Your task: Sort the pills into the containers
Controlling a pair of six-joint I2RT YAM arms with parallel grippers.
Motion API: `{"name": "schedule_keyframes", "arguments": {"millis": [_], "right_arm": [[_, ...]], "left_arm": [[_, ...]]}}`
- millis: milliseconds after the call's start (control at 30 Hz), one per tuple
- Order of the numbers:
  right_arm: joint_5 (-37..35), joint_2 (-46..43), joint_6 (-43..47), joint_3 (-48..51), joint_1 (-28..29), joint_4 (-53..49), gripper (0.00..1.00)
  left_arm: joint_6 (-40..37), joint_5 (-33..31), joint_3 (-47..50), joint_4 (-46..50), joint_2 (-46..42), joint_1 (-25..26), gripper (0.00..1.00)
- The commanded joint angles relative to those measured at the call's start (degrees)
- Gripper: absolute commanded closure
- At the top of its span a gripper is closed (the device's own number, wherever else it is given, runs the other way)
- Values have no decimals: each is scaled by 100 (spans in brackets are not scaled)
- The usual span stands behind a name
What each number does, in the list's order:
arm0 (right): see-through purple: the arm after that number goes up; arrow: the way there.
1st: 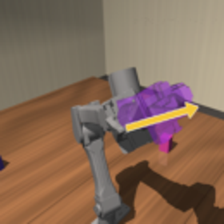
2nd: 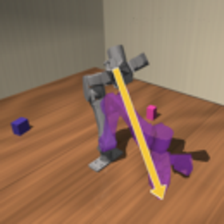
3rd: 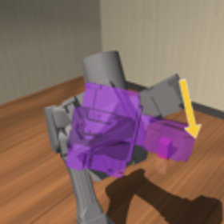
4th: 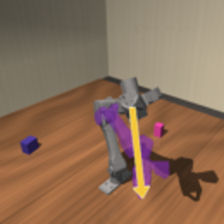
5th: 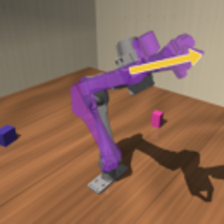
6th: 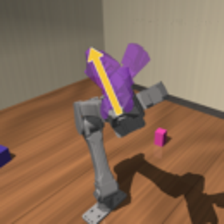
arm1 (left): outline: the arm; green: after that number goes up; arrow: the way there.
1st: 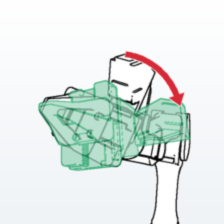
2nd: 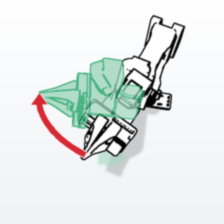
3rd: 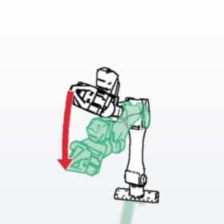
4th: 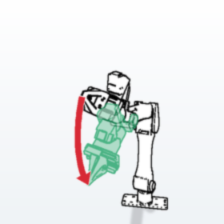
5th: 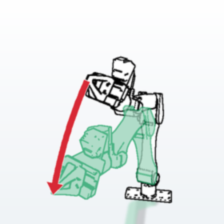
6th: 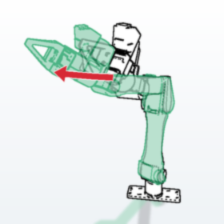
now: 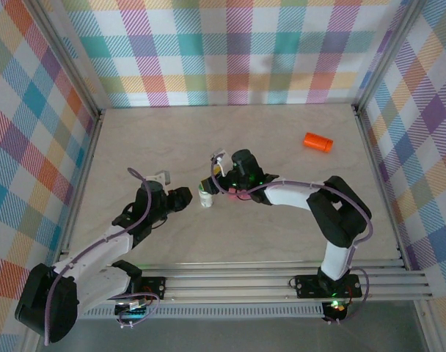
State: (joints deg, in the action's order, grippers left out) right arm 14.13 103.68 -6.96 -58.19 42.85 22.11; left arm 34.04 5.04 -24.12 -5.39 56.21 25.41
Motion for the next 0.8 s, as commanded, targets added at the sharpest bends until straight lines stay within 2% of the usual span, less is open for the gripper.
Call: {"name": "schedule_keyframes", "arguments": {"millis": [0, 300, 567, 767], "right_arm": [[59, 220, 260, 56, 82, 360, 38], [53, 414, 750, 805, 241, 1348, 40], [119, 511, 956, 993, 250, 1362, 43], [81, 677, 966, 968, 226, 1357, 43]], "left_arm": [[-102, -82, 88, 135, -159, -56, 54], [16, 54, 27, -45, 62, -54, 54], [383, 505, 52, -935, 761, -54, 55], [490, 464, 39, -1030, 761, -54, 55]]}}
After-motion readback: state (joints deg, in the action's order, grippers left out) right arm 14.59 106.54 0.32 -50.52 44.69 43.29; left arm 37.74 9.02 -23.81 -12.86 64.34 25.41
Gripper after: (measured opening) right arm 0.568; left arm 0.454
